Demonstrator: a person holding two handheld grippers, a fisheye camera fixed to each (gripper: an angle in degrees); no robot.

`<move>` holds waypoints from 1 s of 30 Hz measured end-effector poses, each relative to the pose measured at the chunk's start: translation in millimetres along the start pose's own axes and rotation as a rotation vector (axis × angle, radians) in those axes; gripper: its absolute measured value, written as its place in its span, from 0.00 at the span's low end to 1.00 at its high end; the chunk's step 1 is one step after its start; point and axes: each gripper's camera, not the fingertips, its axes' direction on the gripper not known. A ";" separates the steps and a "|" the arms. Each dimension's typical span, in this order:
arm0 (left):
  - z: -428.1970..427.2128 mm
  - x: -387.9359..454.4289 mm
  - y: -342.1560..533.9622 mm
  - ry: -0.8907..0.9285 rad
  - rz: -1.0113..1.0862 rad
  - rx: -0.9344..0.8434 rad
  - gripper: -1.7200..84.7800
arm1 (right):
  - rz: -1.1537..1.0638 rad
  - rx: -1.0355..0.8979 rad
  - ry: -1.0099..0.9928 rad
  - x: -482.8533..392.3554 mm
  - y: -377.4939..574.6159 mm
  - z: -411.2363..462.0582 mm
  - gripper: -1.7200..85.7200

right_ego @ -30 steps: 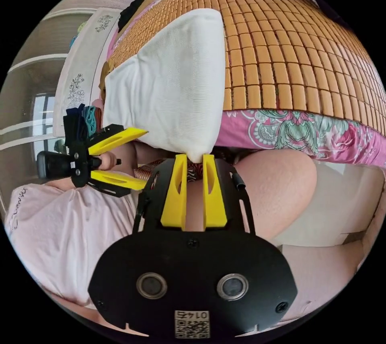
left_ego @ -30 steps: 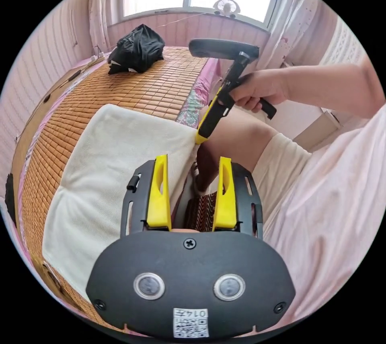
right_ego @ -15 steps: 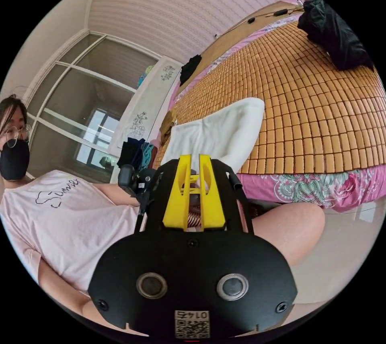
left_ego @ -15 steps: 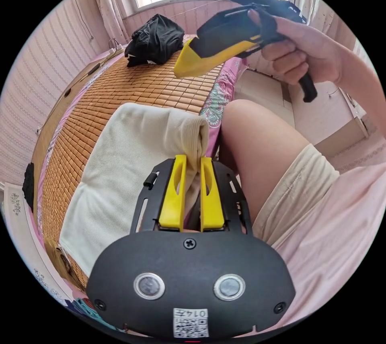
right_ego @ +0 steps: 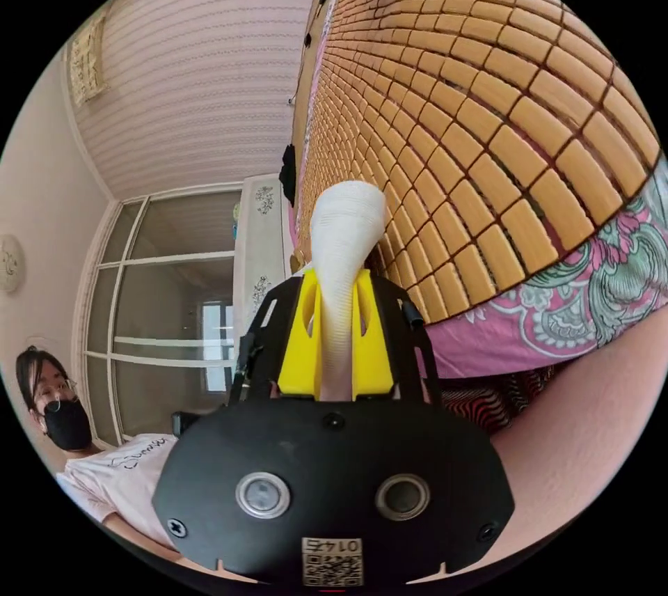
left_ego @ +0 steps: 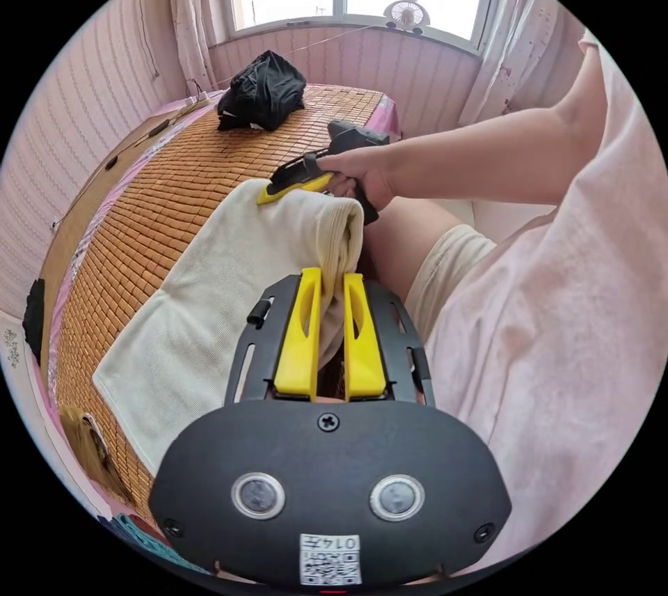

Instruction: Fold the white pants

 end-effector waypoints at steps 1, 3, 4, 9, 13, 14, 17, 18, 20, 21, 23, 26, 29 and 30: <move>-1.4 -0.9 -2.6 0.014 0.010 0.015 0.08 | -0.008 0.019 -0.016 -3.4 0.6 -7.2 0.10; -7.7 -0.2 -18.5 0.037 0.068 0.098 0.08 | -0.043 0.107 -0.101 -19.4 0.4 -43.0 0.10; -9.1 0.0 -23.9 0.042 0.080 0.118 0.08 | -0.056 0.127 -0.114 -24.6 -0.3 -53.1 0.10; -24.8 -15.5 -58.1 0.159 0.036 0.333 0.08 | -0.206 0.204 -0.089 -96.7 -7.5 -123.2 0.11; -38.0 -39.1 -40.2 0.199 -0.065 0.414 0.08 | -0.349 0.085 -0.011 -157.2 -13.2 -87.2 0.12; -44.2 -46.0 -27.1 0.168 -0.100 0.418 0.09 | -0.393 0.024 0.015 -174.2 -14.3 -56.6 0.12; -63.1 -67.4 17.6 0.055 -0.257 0.417 0.10 | -0.448 -0.088 0.015 -199.6 -10.3 45.0 0.15; -67.9 -78.6 38.4 0.001 -0.352 0.395 0.10 | -0.442 -0.120 0.012 -201.6 -7.4 89.2 0.16; -68.3 -99.6 70.9 -0.033 -0.525 0.323 0.11 | -0.451 -0.201 0.076 -197.1 -4.5 150.2 0.15; -68.3 -112.8 95.1 -0.044 -0.657 0.285 0.12 | -0.417 -0.283 0.116 -186.9 -4.0 183.7 0.12; -72.4 -122.5 126.9 -0.072 -0.769 0.272 0.12 | -0.403 -0.374 0.156 -177.5 4.5 211.7 0.09; -83.1 -127.6 154.6 -0.120 -0.855 0.255 0.11 | -0.535 -0.397 0.251 -190.1 40.5 206.1 0.05; -85.8 -133.4 149.9 -0.121 -0.844 0.245 0.11 | -0.647 -0.487 0.373 -202.9 92.3 195.4 0.04; -84.1 -136.4 139.6 -0.105 -0.814 0.253 0.11 | -0.695 -0.523 0.446 -205.2 116.7 197.1 0.03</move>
